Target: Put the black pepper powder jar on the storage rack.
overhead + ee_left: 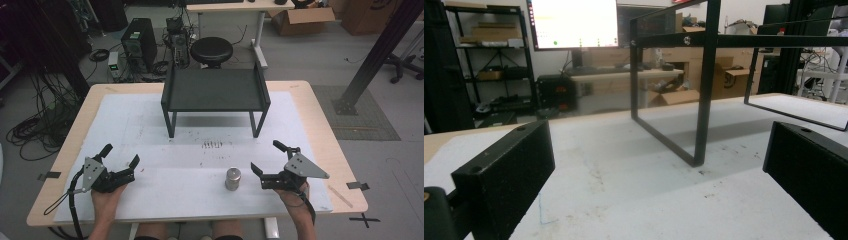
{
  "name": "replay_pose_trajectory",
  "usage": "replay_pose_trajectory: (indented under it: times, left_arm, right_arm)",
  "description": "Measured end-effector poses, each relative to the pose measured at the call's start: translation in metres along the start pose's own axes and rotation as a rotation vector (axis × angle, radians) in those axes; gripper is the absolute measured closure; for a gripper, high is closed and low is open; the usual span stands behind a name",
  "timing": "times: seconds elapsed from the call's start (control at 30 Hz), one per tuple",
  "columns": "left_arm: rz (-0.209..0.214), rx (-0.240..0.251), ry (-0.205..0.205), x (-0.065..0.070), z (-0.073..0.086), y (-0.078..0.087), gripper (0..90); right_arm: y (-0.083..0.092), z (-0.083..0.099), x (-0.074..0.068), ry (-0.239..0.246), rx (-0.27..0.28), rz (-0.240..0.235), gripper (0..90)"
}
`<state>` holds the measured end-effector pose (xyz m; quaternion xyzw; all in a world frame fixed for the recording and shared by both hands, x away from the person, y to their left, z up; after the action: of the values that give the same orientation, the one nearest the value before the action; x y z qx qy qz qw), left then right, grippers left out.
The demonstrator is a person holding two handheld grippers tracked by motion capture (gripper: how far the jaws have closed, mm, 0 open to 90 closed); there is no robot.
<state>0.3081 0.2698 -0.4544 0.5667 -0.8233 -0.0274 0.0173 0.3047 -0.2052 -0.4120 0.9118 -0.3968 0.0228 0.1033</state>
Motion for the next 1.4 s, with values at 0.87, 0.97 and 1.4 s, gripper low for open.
replay_pose_trajectory:
  times: [0.87, 0.97, 1.4]
  left_arm:
    - [-0.001, 0.000, -0.001, 0.000, 0.000, 0.000, 0.5]
    - [0.000, 0.000, -0.001, 0.000, 0.000, 0.000, 0.6]
    - [0.000, 0.000, -0.002, 0.000, 0.000, 0.000, 0.6]
  right_arm:
    - [-0.031, 0.016, -0.049, 0.079, -0.248, -0.323, 4.4]
    - [-0.036, 0.018, -0.054, 0.087, -0.269, -0.352, 6.8]
    - [-0.045, 0.022, -0.057, 0.091, -0.311, -0.368, 14.5]
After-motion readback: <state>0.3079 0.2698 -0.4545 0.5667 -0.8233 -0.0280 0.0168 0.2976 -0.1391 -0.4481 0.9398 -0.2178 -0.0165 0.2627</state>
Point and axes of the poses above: each handheld gripper's, and its own axes: y roughly backward along the jaws, z roughly out of its underside, x roughly to its right, the point moved 4 cm from there along -y, roughly forward along the jaws, and after that the axes turned 3 degrees about -x, right-handed, at the moved point
